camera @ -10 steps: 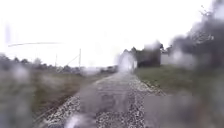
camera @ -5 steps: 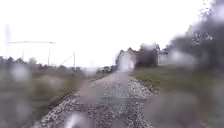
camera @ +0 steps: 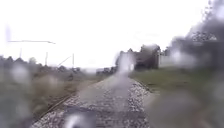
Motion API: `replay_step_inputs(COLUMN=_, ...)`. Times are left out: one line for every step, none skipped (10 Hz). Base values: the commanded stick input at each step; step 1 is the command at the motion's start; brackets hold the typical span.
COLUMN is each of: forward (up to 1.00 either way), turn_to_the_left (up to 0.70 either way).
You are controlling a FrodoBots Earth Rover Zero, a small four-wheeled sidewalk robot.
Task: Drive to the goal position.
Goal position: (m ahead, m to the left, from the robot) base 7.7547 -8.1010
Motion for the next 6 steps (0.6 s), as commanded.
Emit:
replay_step_inputs(forward=1.00, turn_to_the_left=0.00)
replay_step_inputs(forward=1.00, turn_to_the_left=-0.10)
replay_step_inputs(forward=1.00, turn_to_the_left=-0.24)
replay_step_inputs(forward=1.00, turn_to_the_left=-0.40)
replay_step_inputs(forward=1.00, turn_to_the_left=-0.06)
replay_step_inputs(forward=1.00, turn_to_the_left=0.00)
